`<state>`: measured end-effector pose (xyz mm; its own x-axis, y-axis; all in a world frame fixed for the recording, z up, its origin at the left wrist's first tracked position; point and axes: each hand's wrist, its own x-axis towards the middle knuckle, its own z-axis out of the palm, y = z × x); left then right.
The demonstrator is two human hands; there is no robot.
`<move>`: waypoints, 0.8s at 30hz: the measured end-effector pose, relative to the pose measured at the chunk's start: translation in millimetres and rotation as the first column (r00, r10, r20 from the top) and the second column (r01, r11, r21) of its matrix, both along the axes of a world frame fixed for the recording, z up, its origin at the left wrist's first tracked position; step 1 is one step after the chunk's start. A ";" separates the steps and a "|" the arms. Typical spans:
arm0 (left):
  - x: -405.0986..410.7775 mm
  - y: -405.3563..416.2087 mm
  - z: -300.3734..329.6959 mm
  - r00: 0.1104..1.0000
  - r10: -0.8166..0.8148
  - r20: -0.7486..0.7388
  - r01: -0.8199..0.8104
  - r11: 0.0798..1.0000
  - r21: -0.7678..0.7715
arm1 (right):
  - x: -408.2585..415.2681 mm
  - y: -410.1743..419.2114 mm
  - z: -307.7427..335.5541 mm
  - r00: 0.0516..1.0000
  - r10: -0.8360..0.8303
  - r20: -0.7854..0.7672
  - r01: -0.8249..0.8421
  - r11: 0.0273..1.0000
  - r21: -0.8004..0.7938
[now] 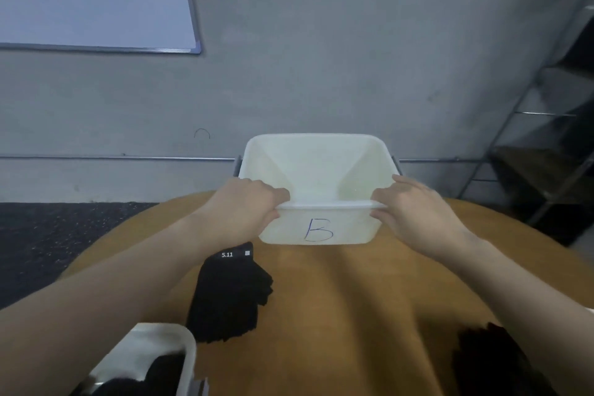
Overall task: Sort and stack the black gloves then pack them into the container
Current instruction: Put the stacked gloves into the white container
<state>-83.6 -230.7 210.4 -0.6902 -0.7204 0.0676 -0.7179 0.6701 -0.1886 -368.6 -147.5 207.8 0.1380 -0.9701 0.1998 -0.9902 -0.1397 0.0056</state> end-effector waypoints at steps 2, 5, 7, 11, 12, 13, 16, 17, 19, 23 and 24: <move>-3.1 34.2 7.1 0.996 -0.090 0.011 0.090 0.996 0.005 | -13.2 40.0 9.0 1.000 0.018 -0.004 -0.018 0.999 -0.029; 4.9 86.5 5.1 0.949 -0.300 -0.093 0.293 0.953 -0.080 | -25.1 107.3 11.0 0.993 0.115 -0.036 -0.118 0.984 -0.135; 12.7 115.4 -4.3 0.912 -0.381 -0.150 0.367 0.924 -0.110 | -29.4 141.8 -1.5 0.987 0.160 -0.030 -0.163 0.979 -0.127; 16.7 160.4 -35.5 0.880 -0.450 -0.153 0.441 0.893 -0.092 | -28.7 184.3 -38.6 0.983 0.181 -0.007 -0.181 0.979 -0.098; 18.2 167.5 -43.7 0.878 -0.453 -0.154 0.443 0.891 -0.096 | -26.6 191.4 -46.8 0.983 0.183 -0.001 -0.182 0.979 -0.089; 19.9 172.8 -50.6 0.880 -0.446 -0.160 0.437 0.895 -0.091 | -24.5 197.2 -53.5 0.983 0.184 0.007 -0.183 0.980 -0.082; 23.3 181.4 -67.3 0.895 -0.409 -0.176 0.410 0.911 -0.034 | -19.7 210.0 -69.9 0.981 0.189 0.040 -0.186 0.981 -0.063; 24.5 184.3 -72.2 0.897 -0.402 -0.186 0.407 0.913 -0.013 | -18.0 214.1 -74.8 0.982 0.186 0.044 -0.184 0.982 -0.052; 26.9 189.8 -80.0 0.899 -0.386 -0.208 0.400 0.916 0.025 | -17.3 221.0 -82.3 0.983 0.178 0.040 -0.176 0.983 -0.050; 24.2 201.4 -84.1 0.899 -0.376 -0.224 0.405 0.909 0.102 | -19.7 232.6 -92.7 0.987 0.158 0.013 -0.157 0.985 -0.070; 21.6 203.4 -84.5 0.901 -0.370 -0.226 0.403 0.907 0.122 | -21.0 235.0 -94.5 0.989 0.150 0.009 -0.149 0.986 -0.076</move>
